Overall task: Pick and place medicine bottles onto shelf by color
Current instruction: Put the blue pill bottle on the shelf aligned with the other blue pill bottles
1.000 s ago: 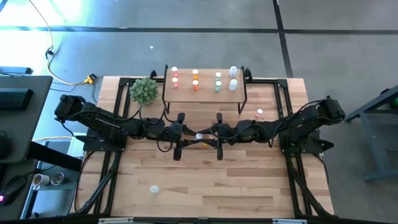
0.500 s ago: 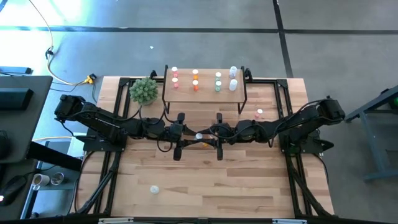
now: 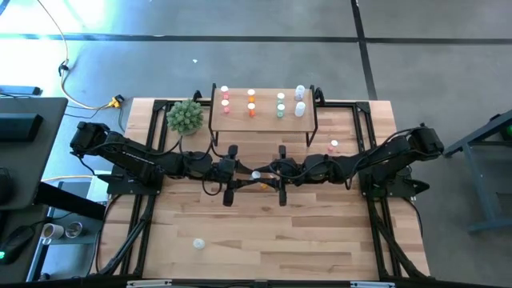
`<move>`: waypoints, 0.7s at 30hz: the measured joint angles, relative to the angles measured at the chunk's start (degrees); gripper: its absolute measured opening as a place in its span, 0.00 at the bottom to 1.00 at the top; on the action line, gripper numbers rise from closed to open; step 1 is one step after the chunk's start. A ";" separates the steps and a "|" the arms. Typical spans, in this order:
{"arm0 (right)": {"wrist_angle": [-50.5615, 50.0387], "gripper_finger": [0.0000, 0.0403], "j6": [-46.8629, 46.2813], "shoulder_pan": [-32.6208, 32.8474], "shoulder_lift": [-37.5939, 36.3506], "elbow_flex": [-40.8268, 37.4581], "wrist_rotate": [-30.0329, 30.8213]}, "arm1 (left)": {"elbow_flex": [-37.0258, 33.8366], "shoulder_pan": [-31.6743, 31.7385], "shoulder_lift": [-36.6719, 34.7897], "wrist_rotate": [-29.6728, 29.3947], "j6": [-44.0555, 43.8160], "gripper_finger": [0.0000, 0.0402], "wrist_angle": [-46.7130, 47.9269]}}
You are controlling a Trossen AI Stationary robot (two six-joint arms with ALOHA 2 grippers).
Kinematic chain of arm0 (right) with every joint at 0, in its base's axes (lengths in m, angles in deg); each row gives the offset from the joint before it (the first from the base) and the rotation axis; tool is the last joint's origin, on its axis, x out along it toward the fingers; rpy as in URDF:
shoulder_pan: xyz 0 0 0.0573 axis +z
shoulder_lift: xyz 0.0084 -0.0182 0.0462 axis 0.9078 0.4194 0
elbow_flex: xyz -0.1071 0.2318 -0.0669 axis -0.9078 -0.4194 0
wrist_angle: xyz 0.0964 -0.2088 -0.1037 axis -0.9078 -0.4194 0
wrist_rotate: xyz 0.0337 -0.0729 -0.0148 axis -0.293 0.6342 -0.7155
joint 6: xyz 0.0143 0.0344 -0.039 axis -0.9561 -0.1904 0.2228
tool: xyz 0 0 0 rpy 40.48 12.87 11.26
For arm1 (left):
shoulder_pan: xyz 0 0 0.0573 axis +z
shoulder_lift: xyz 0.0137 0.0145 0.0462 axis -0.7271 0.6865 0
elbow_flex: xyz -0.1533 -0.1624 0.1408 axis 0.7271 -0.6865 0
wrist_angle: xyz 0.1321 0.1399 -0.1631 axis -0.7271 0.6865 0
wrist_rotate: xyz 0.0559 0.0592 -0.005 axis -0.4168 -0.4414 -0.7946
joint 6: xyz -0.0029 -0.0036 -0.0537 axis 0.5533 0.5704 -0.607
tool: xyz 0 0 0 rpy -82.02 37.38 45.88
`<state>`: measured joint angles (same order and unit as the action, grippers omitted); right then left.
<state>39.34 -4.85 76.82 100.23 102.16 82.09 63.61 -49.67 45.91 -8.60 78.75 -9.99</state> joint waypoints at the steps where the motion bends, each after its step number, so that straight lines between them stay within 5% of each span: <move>1: -0.05 0.23 0.00 0.00 0.00 0.00 0.10 | 0.00 0.00 0.00 -0.04 0.02 0.28 0.16; 11: -0.63 0.23 0.06 0.00 0.04 0.00 1.91 | 0.00 0.00 -0.02 -0.41 1.98 0.41 2.08; 21: -6.24 0.23 1.51 0.00 -4.51 -0.02 10.69 | 0.00 0.00 -0.04 -6.62 3.63 0.49 3.40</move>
<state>33.10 -3.34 76.82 95.72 102.14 92.78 63.61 -49.67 45.86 -15.22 82.37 -6.60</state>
